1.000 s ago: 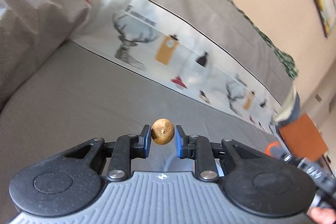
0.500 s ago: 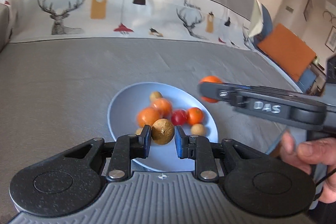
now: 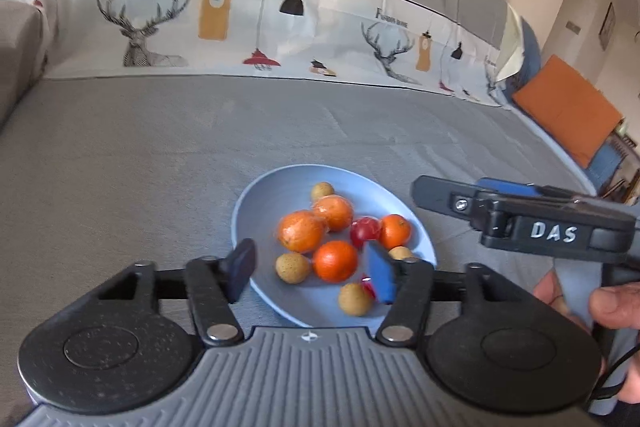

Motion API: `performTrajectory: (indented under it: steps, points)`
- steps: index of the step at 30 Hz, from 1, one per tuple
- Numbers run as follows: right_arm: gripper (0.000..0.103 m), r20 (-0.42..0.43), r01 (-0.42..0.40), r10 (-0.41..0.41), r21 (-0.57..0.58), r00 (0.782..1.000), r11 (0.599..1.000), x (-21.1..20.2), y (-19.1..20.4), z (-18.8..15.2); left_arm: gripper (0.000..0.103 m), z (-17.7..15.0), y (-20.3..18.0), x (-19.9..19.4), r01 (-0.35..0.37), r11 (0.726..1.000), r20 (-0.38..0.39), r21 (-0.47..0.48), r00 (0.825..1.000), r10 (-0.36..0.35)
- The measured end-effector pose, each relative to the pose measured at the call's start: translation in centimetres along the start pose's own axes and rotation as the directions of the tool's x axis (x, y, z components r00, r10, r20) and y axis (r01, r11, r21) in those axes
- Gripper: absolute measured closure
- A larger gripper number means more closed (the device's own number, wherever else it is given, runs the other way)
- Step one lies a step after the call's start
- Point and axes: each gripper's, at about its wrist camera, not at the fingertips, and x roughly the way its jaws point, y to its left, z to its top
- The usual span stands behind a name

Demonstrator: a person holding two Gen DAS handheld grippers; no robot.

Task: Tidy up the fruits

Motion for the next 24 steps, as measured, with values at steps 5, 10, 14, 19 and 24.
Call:
performTrajectory:
  steps: [5,10,14,19,24]
  points:
    - [0.001,-0.023,0.079,-0.079,0.015,0.997,0.997,-1.0,0.3,-0.2,0.009,-1.0,-0.5,-1.5,-0.089,0.996,-0.023,-0.011,0.996,0.088]
    - [0.001,-0.108,0.166,-0.158,0.07,0.982,0.984,-2.1,0.1,-1.3,0.001,-1.6,-1.6,-1.9,-0.127,0.991,-0.042,0.041,0.991,0.129]
    - [0.001,-0.139,0.178,-0.171,0.043,0.975,0.983,-1.6,0.6,-1.8,0.001,-1.8,-1.3,-0.5,-0.163,0.986,-0.085,0.042,0.982,0.166]
    - [0.001,-0.185,0.195,-0.187,0.028,0.965,0.98,0.0,0.8,-2.2,0.001,-1.7,-0.4,0.8,-0.189,0.982,-0.123,0.002,0.974,0.188]
    - [0.001,-0.202,0.191,-0.184,0.016,0.962,0.981,0.7,1.0,-2.4,0.001,-1.7,-0.2,0.9,-0.187,0.982,-0.136,-0.003,0.973,0.185]
